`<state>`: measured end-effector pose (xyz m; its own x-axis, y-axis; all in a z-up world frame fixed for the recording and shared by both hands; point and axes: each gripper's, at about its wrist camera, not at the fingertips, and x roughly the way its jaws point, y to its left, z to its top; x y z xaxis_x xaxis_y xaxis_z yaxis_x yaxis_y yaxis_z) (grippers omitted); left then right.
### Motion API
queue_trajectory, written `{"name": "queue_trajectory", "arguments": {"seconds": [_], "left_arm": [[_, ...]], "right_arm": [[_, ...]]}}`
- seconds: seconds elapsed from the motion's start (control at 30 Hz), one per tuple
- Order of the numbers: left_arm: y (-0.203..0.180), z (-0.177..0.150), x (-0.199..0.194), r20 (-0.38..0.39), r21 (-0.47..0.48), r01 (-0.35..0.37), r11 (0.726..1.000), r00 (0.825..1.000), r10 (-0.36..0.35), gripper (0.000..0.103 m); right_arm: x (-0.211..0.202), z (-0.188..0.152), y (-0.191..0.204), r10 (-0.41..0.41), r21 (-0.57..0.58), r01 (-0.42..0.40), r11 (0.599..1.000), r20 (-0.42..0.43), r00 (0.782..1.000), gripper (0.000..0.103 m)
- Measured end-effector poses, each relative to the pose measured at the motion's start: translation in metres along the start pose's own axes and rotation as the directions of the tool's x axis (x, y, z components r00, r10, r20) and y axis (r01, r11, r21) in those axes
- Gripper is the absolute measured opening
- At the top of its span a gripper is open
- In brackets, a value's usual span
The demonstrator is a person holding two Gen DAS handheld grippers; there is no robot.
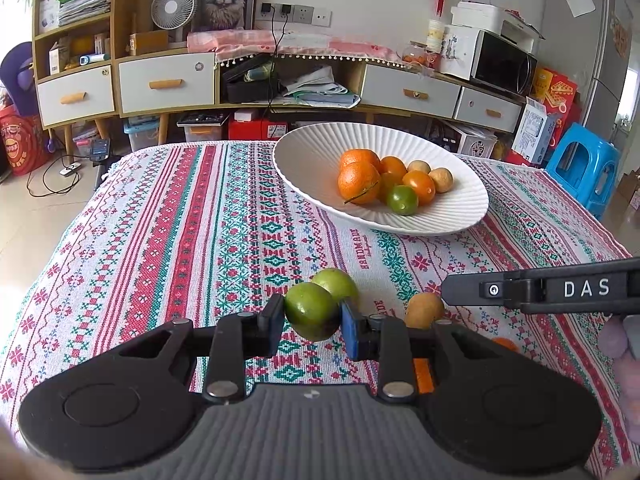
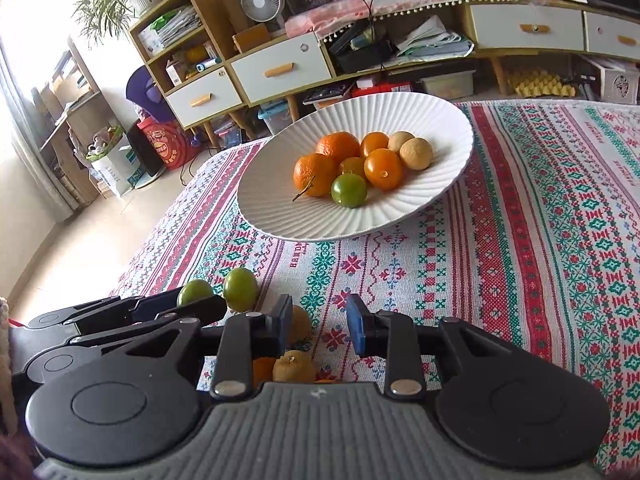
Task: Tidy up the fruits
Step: 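Carry the held apple and kiwi up and over the white bowl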
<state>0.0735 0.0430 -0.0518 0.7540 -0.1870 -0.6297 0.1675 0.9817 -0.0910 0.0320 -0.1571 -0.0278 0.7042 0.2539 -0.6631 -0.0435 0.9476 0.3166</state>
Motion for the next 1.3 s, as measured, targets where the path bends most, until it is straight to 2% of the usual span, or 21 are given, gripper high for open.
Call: {"name": "queue_trajectory", "arguments": {"seconds": [0.2,0.5,0.57,0.83,1.3], "left_arm": [[0.002,-0.002,0.001,-0.01,-0.003,-0.004,1.0,1.0,0.004,0.03],[0.005,-0.004,0.0,-0.017,-0.001,-0.001,1.0,1.0,0.001,0.03],[0.005,-0.003,0.0,-0.015,-0.002,0.001,1.0,1.0,-0.001,0.03],[0.002,0.006,-0.005,0.011,-0.01,0.01,1.0,1.0,-0.01,0.03],[-0.033,0.034,0.0,0.039,0.018,0.076,0.997,0.996,-0.077,0.03]], "right_arm": [[0.008,0.002,0.009,0.039,0.012,-0.039,0.999,-0.037,0.999,0.032],[0.019,0.0,0.014,0.01,-0.017,-0.011,1.0,-0.075,0.997,0.031],[0.017,-0.001,0.015,0.006,-0.03,-0.008,1.0,-0.068,0.998,0.025],[0.005,0.005,0.017,0.008,-0.062,-0.009,0.998,-0.022,1.0,0.025],[-0.01,0.034,-0.007,-0.032,0.013,0.031,0.999,0.078,0.996,0.025]]}}
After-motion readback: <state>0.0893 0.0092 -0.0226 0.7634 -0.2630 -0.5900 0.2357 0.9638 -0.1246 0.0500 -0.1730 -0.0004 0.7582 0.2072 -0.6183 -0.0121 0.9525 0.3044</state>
